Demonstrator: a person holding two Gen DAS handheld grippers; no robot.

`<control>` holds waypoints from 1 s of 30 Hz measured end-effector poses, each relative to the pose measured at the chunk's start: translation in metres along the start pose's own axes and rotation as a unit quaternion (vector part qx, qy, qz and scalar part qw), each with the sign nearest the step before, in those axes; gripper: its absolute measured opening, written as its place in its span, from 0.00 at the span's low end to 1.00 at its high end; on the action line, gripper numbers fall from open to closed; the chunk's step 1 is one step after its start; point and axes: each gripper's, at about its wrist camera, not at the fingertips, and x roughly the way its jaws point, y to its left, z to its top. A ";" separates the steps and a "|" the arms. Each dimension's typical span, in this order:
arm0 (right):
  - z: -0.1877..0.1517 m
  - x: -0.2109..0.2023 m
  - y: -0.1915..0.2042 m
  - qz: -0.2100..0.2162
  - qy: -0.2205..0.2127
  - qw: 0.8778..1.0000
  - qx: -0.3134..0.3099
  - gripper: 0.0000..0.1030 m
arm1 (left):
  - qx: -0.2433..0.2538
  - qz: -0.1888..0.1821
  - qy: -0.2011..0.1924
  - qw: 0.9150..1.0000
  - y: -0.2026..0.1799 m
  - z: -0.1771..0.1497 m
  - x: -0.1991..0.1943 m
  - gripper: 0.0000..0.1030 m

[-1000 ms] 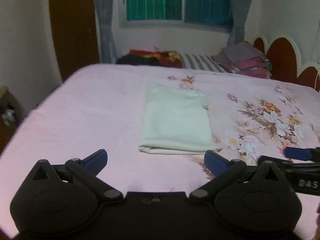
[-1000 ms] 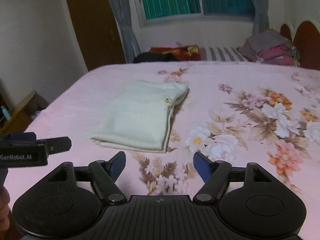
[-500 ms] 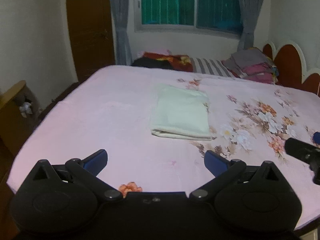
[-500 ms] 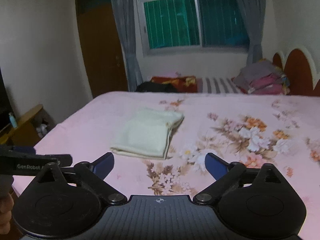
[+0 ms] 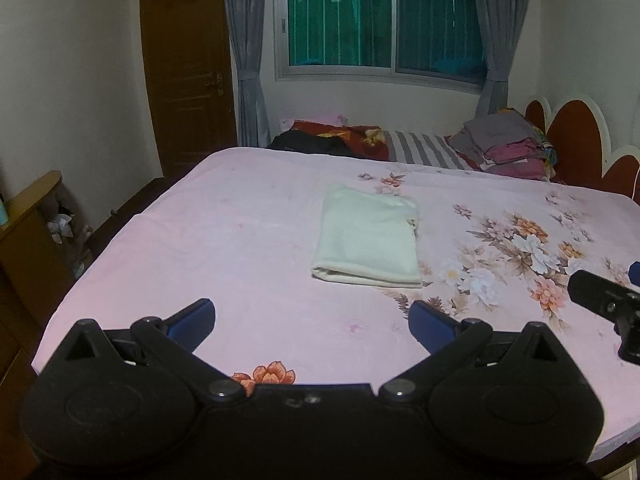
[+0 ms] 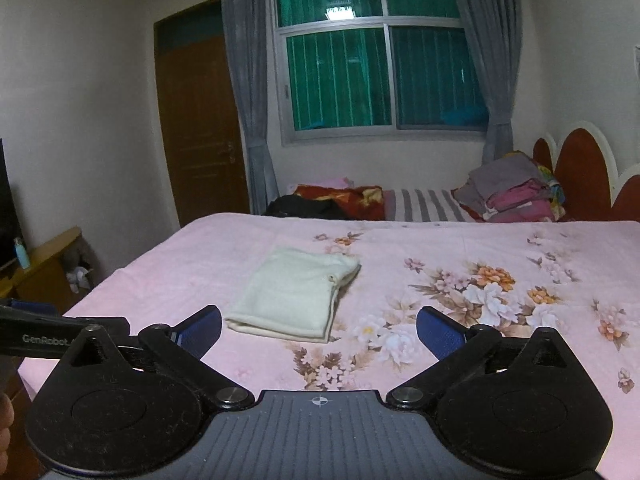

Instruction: Fold small clothes

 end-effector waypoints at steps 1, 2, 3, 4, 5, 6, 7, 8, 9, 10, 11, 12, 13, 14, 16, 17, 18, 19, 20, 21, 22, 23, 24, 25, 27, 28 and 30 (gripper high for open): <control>0.000 -0.001 0.000 0.000 0.000 1.000 0.001 0.99 | 0.000 -0.002 0.000 1.000 -0.001 0.000 0.000 1.00; -0.001 -0.002 0.000 0.000 -0.001 1.000 0.003 0.99 | -0.001 -0.002 -0.001 1.000 -0.001 0.001 0.000 1.00; -0.001 -0.003 0.000 0.000 -0.002 1.000 0.004 0.99 | -0.001 -0.001 -0.001 1.000 -0.001 0.001 0.000 1.00; -0.001 -0.003 0.000 0.000 -0.002 1.000 0.003 0.99 | 0.000 -0.001 0.000 1.000 -0.002 0.001 0.001 1.00; -0.001 -0.004 0.000 -0.001 -0.002 1.000 0.003 0.99 | 0.001 -0.002 0.002 1.000 -0.002 0.001 0.001 1.00; -0.001 -0.004 0.000 -0.001 -0.002 1.000 0.002 0.99 | 0.002 -0.001 0.004 1.000 -0.001 0.002 0.001 1.00; -0.002 -0.004 0.000 -0.001 -0.003 1.000 0.002 0.99 | 0.002 0.000 0.005 1.000 -0.001 0.002 0.001 1.00; -0.002 -0.004 0.000 -0.002 -0.002 1.000 0.002 0.99 | 0.002 0.000 0.007 1.000 -0.001 0.002 0.001 1.00; -0.002 -0.004 0.000 -0.002 -0.002 1.000 0.003 0.99 | 0.002 -0.001 0.007 1.000 0.000 0.002 0.000 1.00; -0.003 -0.005 0.000 -0.002 -0.002 1.000 0.003 0.99 | 0.001 -0.002 0.007 1.000 0.000 0.002 0.000 1.00; -0.003 -0.004 0.000 -0.001 -0.003 1.000 0.003 0.99 | 0.001 -0.001 0.006 1.000 0.000 0.003 0.000 1.00; -0.003 -0.005 0.000 -0.001 -0.003 1.000 0.003 0.99 | 0.000 -0.001 0.005 1.000 0.000 0.003 0.000 1.00; -0.003 -0.005 0.001 -0.001 -0.003 1.000 0.003 0.99 | -0.001 -0.001 0.004 1.000 0.000 0.003 0.000 1.00; -0.004 -0.005 0.001 -0.002 -0.003 1.000 0.003 0.99 | 0.000 -0.001 0.004 1.000 0.000 0.003 0.000 1.00; -0.003 -0.004 -0.001 -0.001 -0.003 1.000 0.004 0.99 | 0.002 -0.001 0.003 1.000 -0.001 0.003 0.000 1.00; -0.003 -0.004 0.000 0.000 -0.003 1.000 0.005 0.99 | 0.003 0.000 0.003 1.000 -0.001 0.003 0.000 1.00; -0.003 -0.003 0.000 0.000 -0.002 1.000 0.004 0.99 | 0.004 0.000 0.003 1.000 -0.002 0.003 0.000 1.00; -0.003 -0.003 0.001 0.000 -0.002 1.000 0.003 0.99 | 0.003 0.000 0.003 1.000 -0.002 0.003 0.000 1.00; -0.003 -0.003 0.002 0.000 -0.002 1.000 0.002 0.99 | 0.003 -0.001 0.003 1.000 -0.002 0.003 0.000 1.00; -0.003 -0.002 0.002 0.000 -0.002 1.000 0.001 0.99 | 0.003 -0.001 0.003 1.000 -0.002 0.003 0.000 1.00; -0.003 -0.002 0.003 0.000 -0.002 1.000 0.001 0.99 | 0.004 0.000 0.003 1.000 -0.002 0.003 0.000 1.00; -0.002 -0.001 0.003 0.000 -0.002 1.000 0.001 0.99 | 0.004 -0.001 0.003 1.000 -0.002 0.003 0.000 1.00; -0.002 -0.001 0.003 0.001 -0.001 1.000 0.001 0.99 | 0.005 0.000 0.003 1.000 -0.003 0.003 0.000 1.00; -0.001 0.001 0.003 0.001 -0.001 1.000 0.001 0.99 | 0.004 0.000 0.002 1.000 -0.003 0.003 0.000 1.00; -0.001 0.003 0.002 0.001 0.000 1.000 0.003 0.99 | 0.004 -0.001 0.003 1.000 -0.003 0.003 0.000 1.00; -0.001 0.004 0.002 0.001 0.001 1.000 0.003 0.99 | 0.004 -0.001 0.004 1.000 -0.003 0.003 0.001 1.00; -0.001 0.005 0.001 0.001 0.003 1.000 0.004 0.99 | 0.003 -0.002 0.005 1.000 -0.004 0.004 0.002 1.00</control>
